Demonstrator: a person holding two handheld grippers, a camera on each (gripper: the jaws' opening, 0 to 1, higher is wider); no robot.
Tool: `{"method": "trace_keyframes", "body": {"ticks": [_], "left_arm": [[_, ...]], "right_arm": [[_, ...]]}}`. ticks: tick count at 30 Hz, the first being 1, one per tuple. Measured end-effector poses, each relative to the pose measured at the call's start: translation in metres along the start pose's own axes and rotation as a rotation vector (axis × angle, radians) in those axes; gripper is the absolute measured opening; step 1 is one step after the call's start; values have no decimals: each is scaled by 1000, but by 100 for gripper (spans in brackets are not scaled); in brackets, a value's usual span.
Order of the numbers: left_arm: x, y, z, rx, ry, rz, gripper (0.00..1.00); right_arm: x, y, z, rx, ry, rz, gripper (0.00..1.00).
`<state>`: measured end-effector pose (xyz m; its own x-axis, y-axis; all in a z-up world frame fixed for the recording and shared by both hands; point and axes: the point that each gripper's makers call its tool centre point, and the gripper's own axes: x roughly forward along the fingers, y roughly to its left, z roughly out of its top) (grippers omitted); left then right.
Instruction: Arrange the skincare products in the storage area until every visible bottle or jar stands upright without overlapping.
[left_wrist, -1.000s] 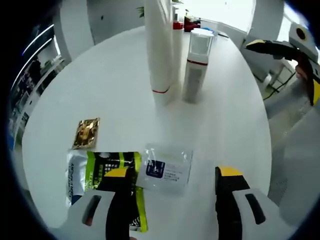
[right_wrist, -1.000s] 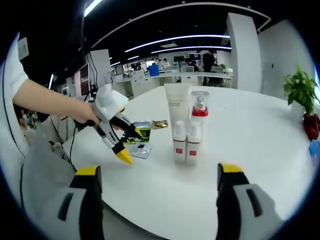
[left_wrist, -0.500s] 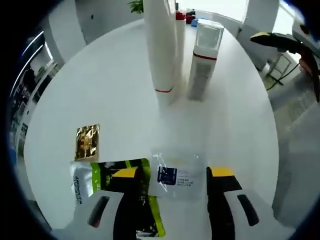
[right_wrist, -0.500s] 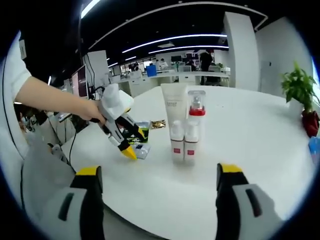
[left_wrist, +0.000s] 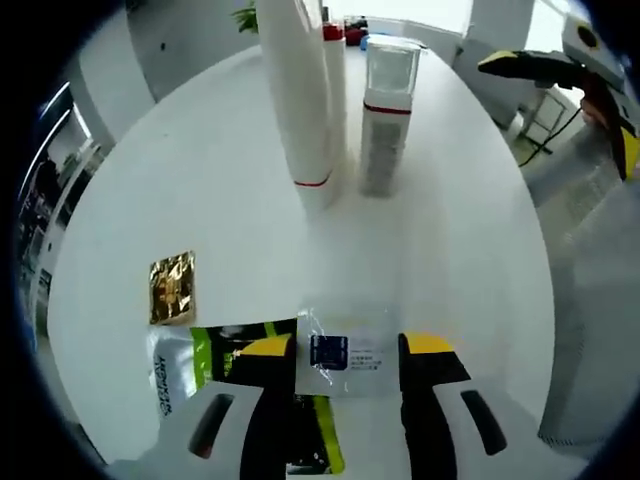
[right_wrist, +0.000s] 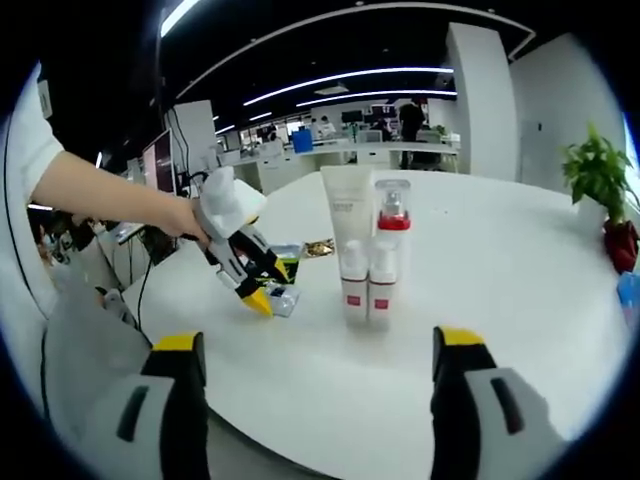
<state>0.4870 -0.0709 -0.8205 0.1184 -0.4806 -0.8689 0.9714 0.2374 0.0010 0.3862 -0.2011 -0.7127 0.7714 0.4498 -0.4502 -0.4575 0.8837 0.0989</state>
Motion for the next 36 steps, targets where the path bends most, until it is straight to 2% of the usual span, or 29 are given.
{"method": "trace_keyframes", "body": {"ticks": [9,18,22,26,28,29,36], "left_arm": [[-4,9,-6,15,3,-5,38],[-5,18,-11,23,33,-10,38],[-9,24,-12,-47,38,24,38],[-15,24,-11,-160,22,64,38],[-17,24,-17,-229,52,94,38],[-18,25,-16,-256,41,108,38],[-26,19,-23,-359,23,134,38]], "right_arm": [[0,-1,0,5,-1,-3,94],[0,-1,-1,6,3,-5,94],[0,-2,-1,6,3,-8,93],[0,-2,0,9,0,-10,93],[0,-2,-1,9,3,-8,93],[0,-1,-1,7,4,-7,93],[0,0,0,6,2,-2,93]]}}
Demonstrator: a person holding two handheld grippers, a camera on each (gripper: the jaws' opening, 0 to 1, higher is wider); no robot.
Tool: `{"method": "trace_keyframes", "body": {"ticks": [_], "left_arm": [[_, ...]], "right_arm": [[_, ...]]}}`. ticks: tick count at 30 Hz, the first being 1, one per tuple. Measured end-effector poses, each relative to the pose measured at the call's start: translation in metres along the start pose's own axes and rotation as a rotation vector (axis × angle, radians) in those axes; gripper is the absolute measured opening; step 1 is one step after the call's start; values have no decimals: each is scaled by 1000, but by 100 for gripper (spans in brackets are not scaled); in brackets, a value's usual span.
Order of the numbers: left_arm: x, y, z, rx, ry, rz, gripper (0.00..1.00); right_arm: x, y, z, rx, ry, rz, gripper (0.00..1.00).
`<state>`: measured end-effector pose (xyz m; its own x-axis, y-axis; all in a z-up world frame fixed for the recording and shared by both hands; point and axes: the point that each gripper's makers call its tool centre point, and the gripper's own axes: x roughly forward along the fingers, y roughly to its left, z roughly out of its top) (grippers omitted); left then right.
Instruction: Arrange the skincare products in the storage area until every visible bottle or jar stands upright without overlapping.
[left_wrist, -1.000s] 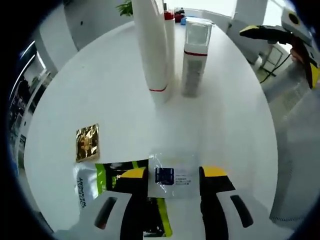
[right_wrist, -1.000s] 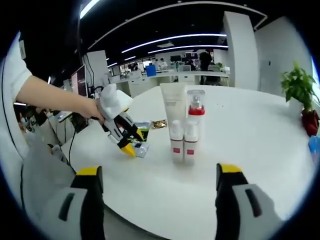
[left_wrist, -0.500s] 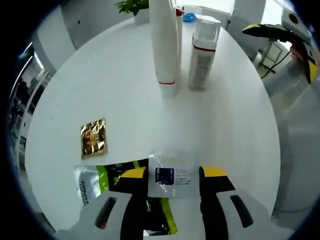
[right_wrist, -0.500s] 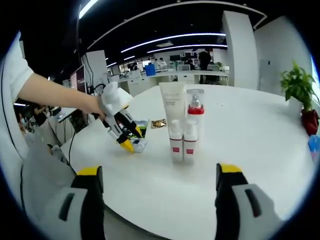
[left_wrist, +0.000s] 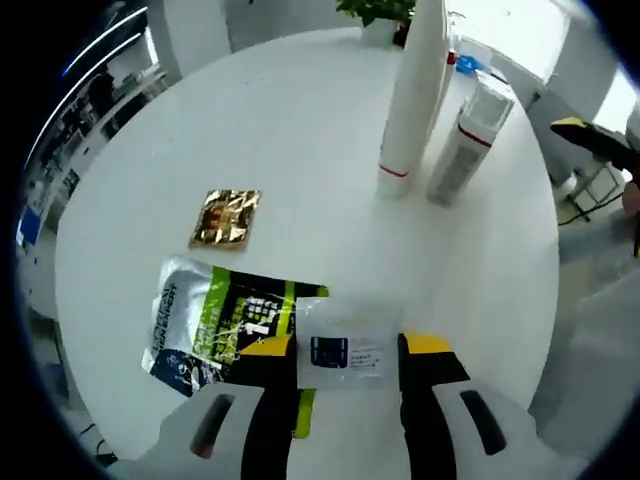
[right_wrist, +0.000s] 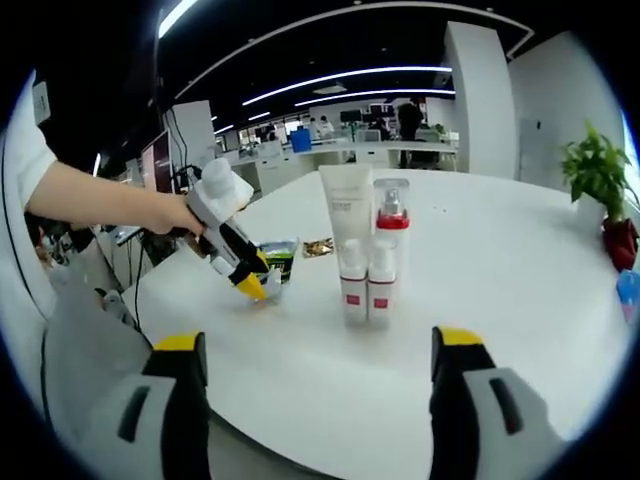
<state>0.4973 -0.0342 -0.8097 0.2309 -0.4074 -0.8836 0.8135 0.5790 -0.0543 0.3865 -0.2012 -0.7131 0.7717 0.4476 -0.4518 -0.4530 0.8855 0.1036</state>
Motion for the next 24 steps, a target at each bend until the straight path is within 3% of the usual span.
{"method": "trace_keyframes", "body": {"ticks": [12,15,24], "left_arm": [[-13,-4,-29,-308,-21,36,37],[-16,-5,-37,-441,-50,38,37],[-22,-11,-51,-676,-110,74,38]], "right_arm": [[0,2,0,-9,1,8,92],[1,2,0,-10,2,10,92],[0,3,-1,-16,4,13,92]]}}
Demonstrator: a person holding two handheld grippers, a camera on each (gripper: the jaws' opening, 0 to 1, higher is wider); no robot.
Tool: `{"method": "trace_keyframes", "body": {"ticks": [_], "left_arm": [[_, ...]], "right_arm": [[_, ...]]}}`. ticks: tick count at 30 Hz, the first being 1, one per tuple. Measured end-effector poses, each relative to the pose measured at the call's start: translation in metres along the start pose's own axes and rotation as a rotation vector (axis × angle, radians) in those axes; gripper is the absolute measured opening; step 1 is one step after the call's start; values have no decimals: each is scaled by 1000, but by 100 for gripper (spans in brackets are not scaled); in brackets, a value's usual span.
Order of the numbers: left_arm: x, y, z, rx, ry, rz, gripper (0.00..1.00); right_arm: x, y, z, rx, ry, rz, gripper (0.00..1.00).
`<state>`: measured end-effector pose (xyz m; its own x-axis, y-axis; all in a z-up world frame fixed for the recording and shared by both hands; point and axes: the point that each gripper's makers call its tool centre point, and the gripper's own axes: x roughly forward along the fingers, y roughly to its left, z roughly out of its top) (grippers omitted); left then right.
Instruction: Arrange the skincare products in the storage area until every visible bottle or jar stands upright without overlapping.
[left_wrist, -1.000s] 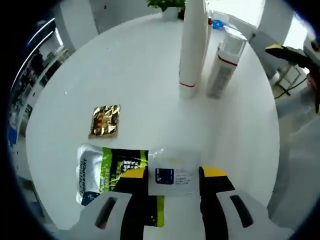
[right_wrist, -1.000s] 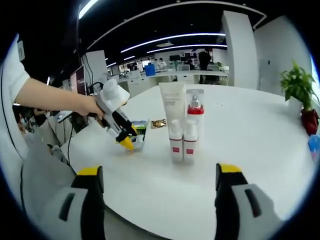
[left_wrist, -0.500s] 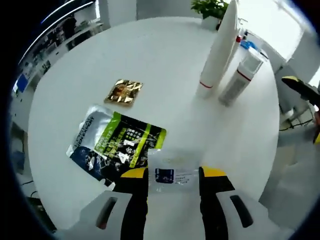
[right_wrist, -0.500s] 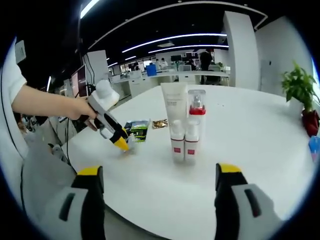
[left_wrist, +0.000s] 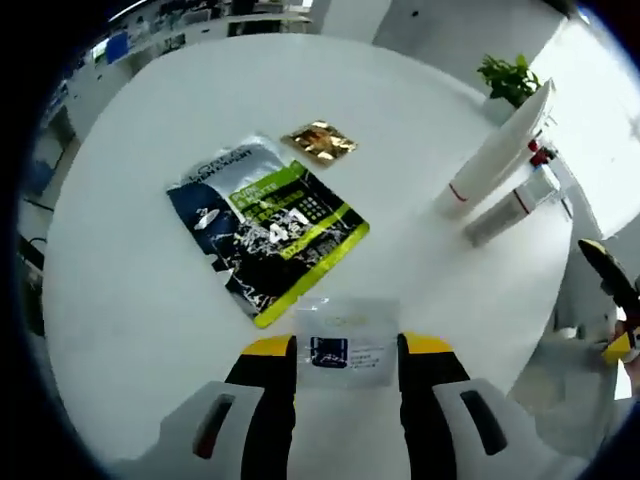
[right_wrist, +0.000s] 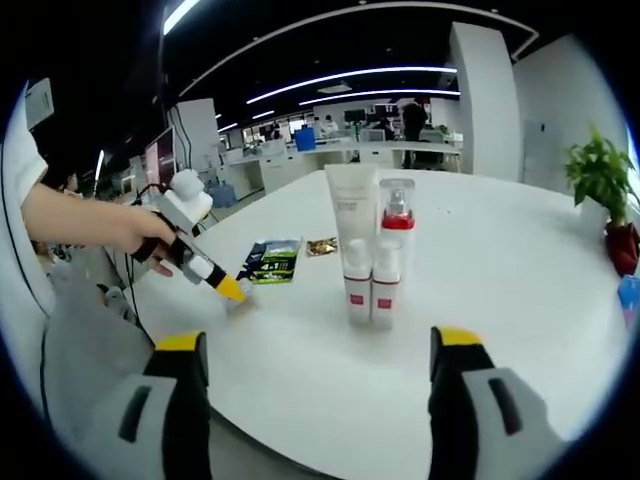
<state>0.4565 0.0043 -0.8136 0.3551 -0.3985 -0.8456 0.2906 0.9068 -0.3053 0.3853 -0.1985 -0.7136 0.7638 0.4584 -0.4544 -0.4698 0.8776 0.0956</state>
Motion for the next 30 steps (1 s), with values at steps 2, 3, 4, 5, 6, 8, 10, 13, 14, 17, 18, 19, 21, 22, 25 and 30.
{"method": "trace_keyframes", "body": {"ticks": [2,3,4,5,6,8,10,13,14,17,18,19,21,22,25,30], "left_arm": [[0,0,-2,-41,-13,9,38],[0,0,-3,-57,-18,10,38],[1,0,-4,-72,-22,14,38],[1,1,-5,-81,-30,30,38],[1,3,-5,-76,-37,46,38],[0,8,-3,-70,-64,91,38],[0,8,0,-95,-100,105,38],[1,7,-1,-140,-117,116,38],[2,7,-1,-148,-121,122,38],[2,6,-2,-159,-132,144,38],[2,7,-2,-148,-137,160,38],[2,8,-2,-140,-141,170,38],[2,8,-3,-140,-150,186,38],[2,8,-3,-144,-154,189,38],[2,9,-3,-165,-168,195,38],[1,11,-3,-168,-174,210,38]], "right_arm": [[0,0,0,-1,1,2,92],[0,1,0,-2,1,2,92],[0,1,0,-3,2,2,92],[0,1,0,-3,2,3,92],[0,1,0,-3,2,3,92],[0,1,-1,-2,3,3,92],[0,1,-1,0,4,4,91],[0,1,-1,-1,5,5,91],[0,1,-1,-1,6,5,91],[0,1,-1,1,6,4,91],[0,1,-1,1,6,3,91],[0,1,-1,1,6,3,91],[0,1,-1,2,7,3,91],[0,1,-1,2,7,3,91],[0,1,-1,2,7,3,91],[0,1,-1,2,7,3,91]]}}
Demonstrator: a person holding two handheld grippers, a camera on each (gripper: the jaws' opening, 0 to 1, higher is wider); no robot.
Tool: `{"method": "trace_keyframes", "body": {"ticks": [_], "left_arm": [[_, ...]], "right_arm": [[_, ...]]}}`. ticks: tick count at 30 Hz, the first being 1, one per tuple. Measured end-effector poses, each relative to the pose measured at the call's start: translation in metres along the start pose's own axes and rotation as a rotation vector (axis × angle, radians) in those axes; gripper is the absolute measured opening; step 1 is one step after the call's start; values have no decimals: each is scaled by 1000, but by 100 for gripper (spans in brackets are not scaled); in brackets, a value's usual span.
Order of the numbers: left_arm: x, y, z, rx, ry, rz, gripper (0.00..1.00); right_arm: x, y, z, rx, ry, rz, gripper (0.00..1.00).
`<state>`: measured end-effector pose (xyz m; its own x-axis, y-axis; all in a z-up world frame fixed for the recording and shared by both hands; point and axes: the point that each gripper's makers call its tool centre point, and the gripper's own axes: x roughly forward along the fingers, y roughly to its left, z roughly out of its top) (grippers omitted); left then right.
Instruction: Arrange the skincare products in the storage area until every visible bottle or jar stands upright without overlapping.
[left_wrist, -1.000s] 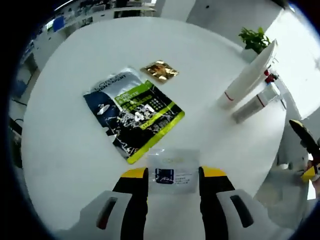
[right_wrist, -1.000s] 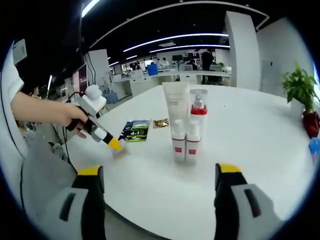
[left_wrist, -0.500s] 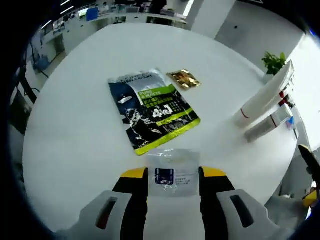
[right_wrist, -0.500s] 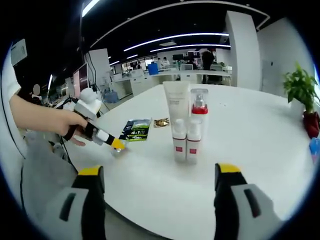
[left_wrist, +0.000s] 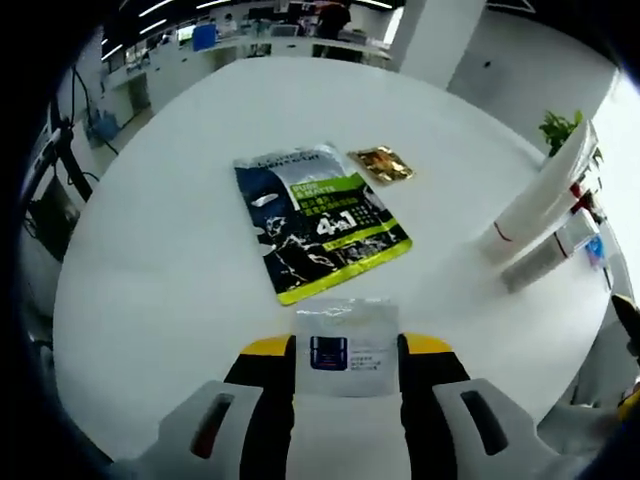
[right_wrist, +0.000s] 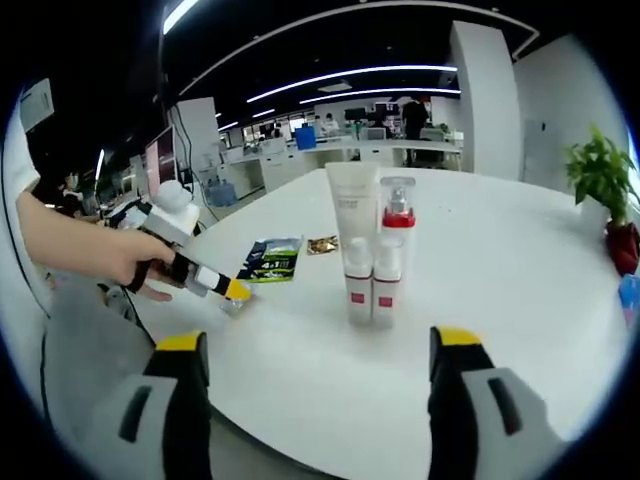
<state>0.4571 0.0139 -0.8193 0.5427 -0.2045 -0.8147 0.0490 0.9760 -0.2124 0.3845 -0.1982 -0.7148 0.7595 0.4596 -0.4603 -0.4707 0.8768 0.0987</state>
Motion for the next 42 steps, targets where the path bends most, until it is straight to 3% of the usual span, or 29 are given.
{"method": "trace_keyframes", "body": {"ticks": [14,28,42], "left_arm": [[1,-1,1,11,1,-8,40],[-9,-3,-2,56,-12,-23,49],[-31,-16,-3,118,-54,-131,64]], "right_arm": [[0,0,1,2,-3,0,91],[-1,1,1,-7,-7,2,91],[-1,4,2,-27,-6,14,92]]}}
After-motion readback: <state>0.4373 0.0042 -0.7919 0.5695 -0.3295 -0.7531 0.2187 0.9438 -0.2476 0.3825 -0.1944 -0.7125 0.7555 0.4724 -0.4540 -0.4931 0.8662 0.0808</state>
